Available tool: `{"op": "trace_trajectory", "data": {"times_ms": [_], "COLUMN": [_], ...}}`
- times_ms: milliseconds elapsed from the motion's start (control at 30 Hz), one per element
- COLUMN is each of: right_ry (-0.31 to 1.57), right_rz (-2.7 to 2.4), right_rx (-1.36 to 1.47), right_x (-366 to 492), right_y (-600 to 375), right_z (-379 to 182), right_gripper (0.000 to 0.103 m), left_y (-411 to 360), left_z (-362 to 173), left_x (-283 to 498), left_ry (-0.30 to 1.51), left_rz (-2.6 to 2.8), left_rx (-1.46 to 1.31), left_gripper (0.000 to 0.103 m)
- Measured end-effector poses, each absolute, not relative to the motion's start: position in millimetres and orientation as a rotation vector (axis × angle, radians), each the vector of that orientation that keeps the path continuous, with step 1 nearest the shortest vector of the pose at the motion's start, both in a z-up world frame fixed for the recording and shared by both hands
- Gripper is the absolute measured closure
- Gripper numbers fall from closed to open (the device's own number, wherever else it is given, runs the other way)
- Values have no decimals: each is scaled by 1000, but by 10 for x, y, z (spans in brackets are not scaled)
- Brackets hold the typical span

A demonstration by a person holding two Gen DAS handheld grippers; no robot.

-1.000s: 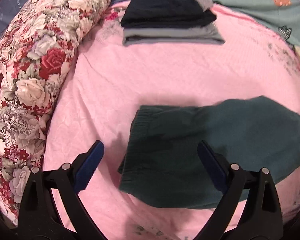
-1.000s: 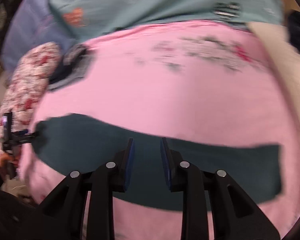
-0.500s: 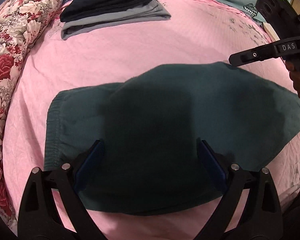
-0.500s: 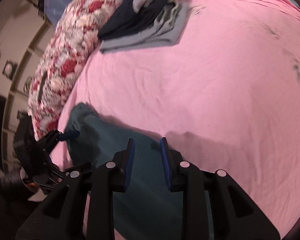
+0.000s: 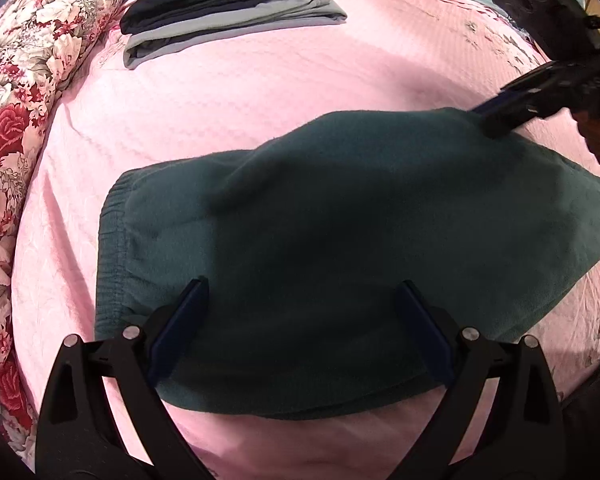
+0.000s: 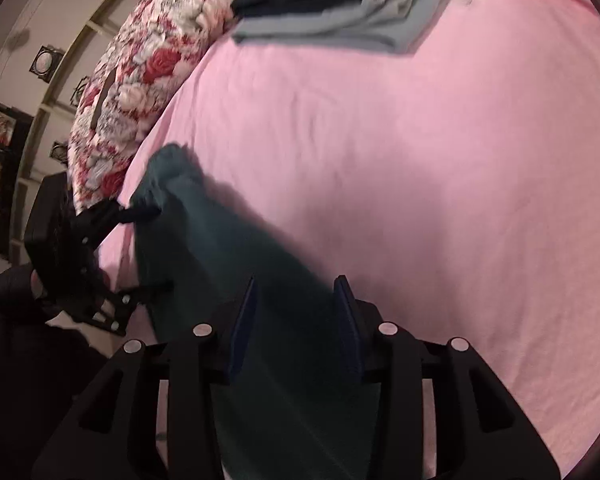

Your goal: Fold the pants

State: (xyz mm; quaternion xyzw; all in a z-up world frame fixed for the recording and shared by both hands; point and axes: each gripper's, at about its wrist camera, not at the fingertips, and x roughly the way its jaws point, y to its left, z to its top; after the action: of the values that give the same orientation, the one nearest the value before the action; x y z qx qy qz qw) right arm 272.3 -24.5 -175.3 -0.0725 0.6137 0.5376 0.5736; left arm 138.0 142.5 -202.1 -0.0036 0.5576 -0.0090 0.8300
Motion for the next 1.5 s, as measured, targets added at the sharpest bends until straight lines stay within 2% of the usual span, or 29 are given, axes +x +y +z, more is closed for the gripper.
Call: {"op": "trace_trajectory", "data": {"times_ms": [500, 567, 600, 900, 1000, 1200, 1400, 1500], "right_ry": [1614, 1609, 1609, 1590, 1607, 1644, 1696, 1718], "right_rz": [1573, 1577, 1552, 1562, 1484, 1423, 1503, 1396], "right_rx": [-109, -123, -151, -156, -171, -86, 88, 233], "right_x": [2522, 2498, 2490, 2406, 2467, 2546, 2459, 2547], "right_y": [-286, -325, -336, -473, -484, -346, -160, -147], "right_z": [-1727, -1681, -1688, -1512, -1653, -1857, -1951, -2092], "right_gripper": [60, 60, 56, 55, 53, 52, 41, 41], "left_y": [1432, 1438, 1438, 1443, 1449, 1457, 1469, 1479], "left_z": [-2056, -2056, -2057, -2071, -2073, -2076, -2080, -2082], "left_x": [1433, 1440, 1442, 1449, 1452, 1455, 1456, 1457], "left_ry": [1203, 1205, 1206, 1202, 1203, 1202, 1201, 1201], "left_rz": [-1, -1, -1, 5, 6, 7, 8, 8], "left_rx": [-6, -7, -5, -5, -5, -5, -6, -6], "left_gripper": [3, 3, 3, 2, 2, 2, 2, 2]}}
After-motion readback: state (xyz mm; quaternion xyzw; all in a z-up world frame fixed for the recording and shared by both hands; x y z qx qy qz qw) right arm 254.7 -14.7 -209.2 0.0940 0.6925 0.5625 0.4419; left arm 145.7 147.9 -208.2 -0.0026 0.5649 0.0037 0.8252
